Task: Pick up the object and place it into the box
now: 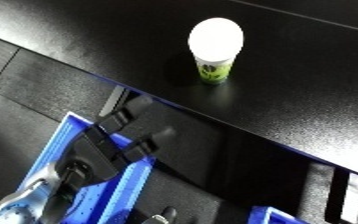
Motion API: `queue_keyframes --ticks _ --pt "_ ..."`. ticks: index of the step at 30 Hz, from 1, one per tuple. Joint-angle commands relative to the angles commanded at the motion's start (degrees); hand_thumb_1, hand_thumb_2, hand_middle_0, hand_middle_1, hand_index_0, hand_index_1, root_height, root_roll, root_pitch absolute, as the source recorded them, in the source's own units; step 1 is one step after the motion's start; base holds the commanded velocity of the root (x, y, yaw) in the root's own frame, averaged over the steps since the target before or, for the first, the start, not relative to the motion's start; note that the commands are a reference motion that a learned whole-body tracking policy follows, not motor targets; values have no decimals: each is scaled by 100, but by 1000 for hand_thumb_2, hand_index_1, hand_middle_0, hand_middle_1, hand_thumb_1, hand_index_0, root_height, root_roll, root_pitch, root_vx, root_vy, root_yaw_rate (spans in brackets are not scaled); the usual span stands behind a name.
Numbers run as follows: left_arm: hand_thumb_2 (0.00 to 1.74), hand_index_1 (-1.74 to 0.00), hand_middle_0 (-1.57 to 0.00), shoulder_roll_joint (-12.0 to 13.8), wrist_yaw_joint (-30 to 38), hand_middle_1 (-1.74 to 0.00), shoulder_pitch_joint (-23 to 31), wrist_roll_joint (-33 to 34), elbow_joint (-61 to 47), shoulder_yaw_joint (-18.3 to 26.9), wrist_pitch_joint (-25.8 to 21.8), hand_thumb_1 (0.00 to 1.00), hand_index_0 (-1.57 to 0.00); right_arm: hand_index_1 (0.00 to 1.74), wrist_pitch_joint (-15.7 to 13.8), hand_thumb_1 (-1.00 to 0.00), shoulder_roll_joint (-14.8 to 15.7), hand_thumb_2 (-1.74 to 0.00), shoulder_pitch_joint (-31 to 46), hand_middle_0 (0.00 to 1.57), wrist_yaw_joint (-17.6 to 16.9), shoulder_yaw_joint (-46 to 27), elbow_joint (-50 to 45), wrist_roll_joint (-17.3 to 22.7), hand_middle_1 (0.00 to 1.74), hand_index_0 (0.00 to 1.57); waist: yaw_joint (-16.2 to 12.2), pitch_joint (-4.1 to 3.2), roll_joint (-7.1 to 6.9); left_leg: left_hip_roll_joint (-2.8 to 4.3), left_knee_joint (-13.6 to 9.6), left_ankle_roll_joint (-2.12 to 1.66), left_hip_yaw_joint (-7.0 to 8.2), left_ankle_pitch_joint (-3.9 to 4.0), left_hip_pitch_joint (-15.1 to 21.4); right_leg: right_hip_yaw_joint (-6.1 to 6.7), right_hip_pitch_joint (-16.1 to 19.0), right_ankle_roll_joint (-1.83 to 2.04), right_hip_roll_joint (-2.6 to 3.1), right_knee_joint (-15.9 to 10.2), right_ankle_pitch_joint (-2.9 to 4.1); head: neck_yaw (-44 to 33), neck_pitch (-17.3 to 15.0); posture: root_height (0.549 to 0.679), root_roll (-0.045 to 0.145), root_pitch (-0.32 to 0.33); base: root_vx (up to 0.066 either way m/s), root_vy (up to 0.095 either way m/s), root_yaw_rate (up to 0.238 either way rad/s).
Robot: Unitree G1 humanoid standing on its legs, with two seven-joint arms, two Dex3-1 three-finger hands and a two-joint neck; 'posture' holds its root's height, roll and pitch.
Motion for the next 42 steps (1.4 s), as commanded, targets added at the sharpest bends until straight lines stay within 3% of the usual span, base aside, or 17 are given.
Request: queue_keyframes --ticks 5,10,19,27,35,42 --pt "0 0 0 -46 1310 0 -127 1245 -20 543 -883 0 0 0 -27 0 58 0 73 0 69 -38 -23 6 0 0 -27 20 -37 -6 -12 -15 1 27 -29 29 -53 -15 17 29 6 190 237 632 34 -105 10 -17 -39" --pt "0 0 0 37 2308 0 -329 2412 117 895 -1270 0 0 0 -35 0 26 0 152 0 303 -85 -8 16 0 0 -117 25 -31 7 29 -9 38 34 -79 93 -159 -29 31 143 -20 218 397 629 33 -106 16 -1 -79" --pt "0 0 0 316 3877 0 -895 4092 465 734 -1587 0 0 0 -70 0 -76 0 82 0 391 58 13 -66 0 0 -376 23 -5 112 -6 0 165 123 -134 252 -334 -45 121 172 31 24 634 629 29 -102 13 2 -143" --pt "0 0 0 550 4582 0 -1484 4567 1120 352 -1381 0 0 0 -17 0 -179 0 -73 0 364 164 -22 -119 0 0 -629 43 -1 237 119 10 289 108 -206 398 -482 -65 181 225 69 -161 593 627 28 -104 6 10 -134" --pt "0 0 0 594 4699 0 -2019 4739 1813 -64 -1041 0 0 0 104 0 -222 0 -146 0 341 215 -67 -180 0 0 -831 95 -28 331 341 57 399 16 -293 546 -655 -60 222 355 88 -381 531 623 24 -109 31 15 -95" --pt "0 0 0 565 4693 0 -2471 4866 2366 -431 -839 0 0 0 163 0 -234 0 -269 0 332 279 -91 -214 0 0 -968 159 -32 365 479 105 472 -67 -370 660 -801 -39 263 419 105 -546 619 621 21 -105 18 21 -74"
